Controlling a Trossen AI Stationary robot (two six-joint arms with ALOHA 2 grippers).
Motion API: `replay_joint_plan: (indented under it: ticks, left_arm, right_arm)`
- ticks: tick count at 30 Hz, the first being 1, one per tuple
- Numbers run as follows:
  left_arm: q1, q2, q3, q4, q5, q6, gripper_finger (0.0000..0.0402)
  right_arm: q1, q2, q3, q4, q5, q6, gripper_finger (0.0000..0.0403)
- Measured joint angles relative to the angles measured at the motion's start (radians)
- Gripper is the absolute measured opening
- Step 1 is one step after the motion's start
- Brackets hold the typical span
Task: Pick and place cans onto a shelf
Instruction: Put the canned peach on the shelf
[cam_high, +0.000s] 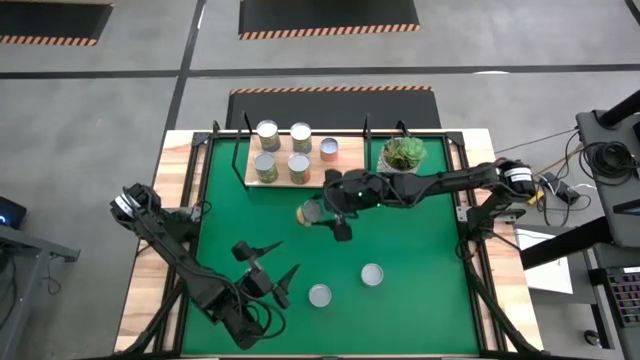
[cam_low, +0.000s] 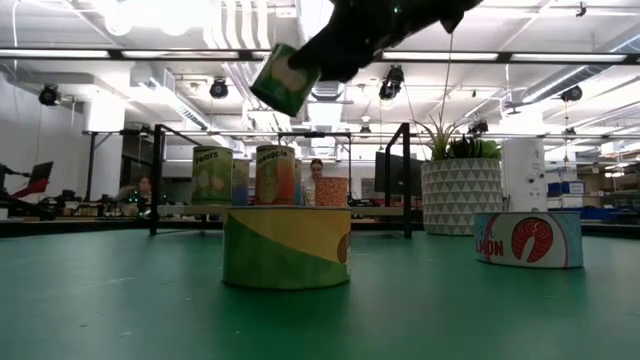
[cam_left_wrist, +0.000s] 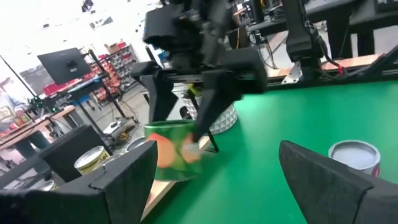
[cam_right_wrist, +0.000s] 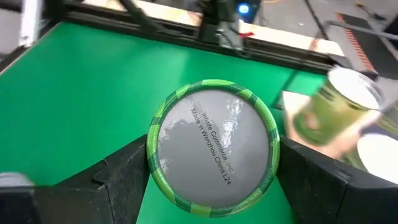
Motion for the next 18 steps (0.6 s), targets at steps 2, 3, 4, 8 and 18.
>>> replay_joint_plan:
  ticks: [2, 3, 4, 8, 18]
  left_arm:
    - [0.000, 0.000, 0.000, -0.021, 0.007, 0.000, 0.0315]
    - [0.003, -0.001, 0.000, -0.031, 0.010, 0.000, 0.0315]
    - [0.006, -0.002, 0.000, -0.042, 0.013, 0.001, 0.0315]
    - [0.008, -0.017, 0.000, -0.089, 0.017, 0.004, 0.0315]
    - [0.046, -0.054, 0.082, -0.097, 0.109, 0.204, 0.0315]
  right_arm:
    - [-0.020, -0.010, -0.025, 0.035, 0.001, 0.024, 0.0294]
    - [-0.027, -0.017, -0.044, 0.065, 0.001, 0.043, 0.0294]
    - [-0.032, -0.027, -0.069, 0.091, 0.000, 0.056, 0.0295]
    - [-0.031, -0.079, -0.209, 0.262, -0.004, 0.118, 0.0295]
    - [0.039, -0.183, -0.464, 1.005, -0.053, 0.219, 0.0295]
